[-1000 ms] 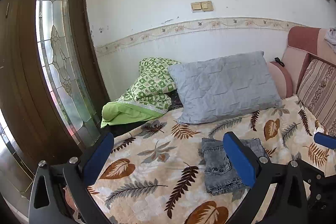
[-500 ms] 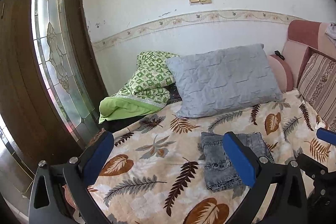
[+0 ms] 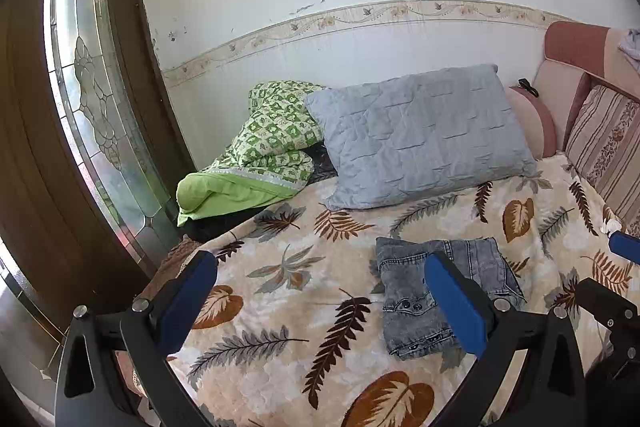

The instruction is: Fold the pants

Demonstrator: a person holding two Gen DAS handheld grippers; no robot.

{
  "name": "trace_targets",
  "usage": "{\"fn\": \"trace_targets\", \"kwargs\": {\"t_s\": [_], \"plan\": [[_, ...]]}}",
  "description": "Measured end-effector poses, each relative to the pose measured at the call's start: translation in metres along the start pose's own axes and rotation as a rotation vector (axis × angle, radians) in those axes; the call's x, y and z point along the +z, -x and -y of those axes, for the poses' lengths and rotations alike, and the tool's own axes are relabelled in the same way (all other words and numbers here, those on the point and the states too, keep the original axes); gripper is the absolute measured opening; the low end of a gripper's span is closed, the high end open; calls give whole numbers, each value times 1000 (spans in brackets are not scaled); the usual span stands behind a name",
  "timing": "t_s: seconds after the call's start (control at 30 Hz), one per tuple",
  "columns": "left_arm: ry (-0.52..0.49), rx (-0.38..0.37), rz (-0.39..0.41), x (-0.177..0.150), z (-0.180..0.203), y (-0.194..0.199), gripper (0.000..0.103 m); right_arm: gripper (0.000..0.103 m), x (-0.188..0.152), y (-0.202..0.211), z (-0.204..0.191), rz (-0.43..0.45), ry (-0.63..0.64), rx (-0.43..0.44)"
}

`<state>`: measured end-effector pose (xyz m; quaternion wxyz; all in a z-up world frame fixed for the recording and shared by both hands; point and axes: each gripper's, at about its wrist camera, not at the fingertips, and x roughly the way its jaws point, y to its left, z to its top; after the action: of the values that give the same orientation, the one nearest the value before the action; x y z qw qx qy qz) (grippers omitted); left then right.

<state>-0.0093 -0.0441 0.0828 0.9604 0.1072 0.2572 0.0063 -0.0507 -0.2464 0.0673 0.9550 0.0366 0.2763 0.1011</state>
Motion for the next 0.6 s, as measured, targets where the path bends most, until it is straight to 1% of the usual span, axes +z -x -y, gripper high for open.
{"fn": "trace_targets", "kwargs": {"t_s": [0.2, 0.3, 0.47, 0.6], "plan": [[-9, -19, -34, -8, 7, -14, 103, 84, -6, -8, 7, -19, -19, 4], [4, -28, -44, -9, 7, -18, 103, 84, -9, -11, 10, -25, -26, 6], [13, -18, -34, -9, 6, -19, 103, 84, -11, -15, 16, -30, -41, 5], [5, -25, -17, -10, 7, -16, 103, 84, -11, -15, 17, -32, -45, 0]]}}
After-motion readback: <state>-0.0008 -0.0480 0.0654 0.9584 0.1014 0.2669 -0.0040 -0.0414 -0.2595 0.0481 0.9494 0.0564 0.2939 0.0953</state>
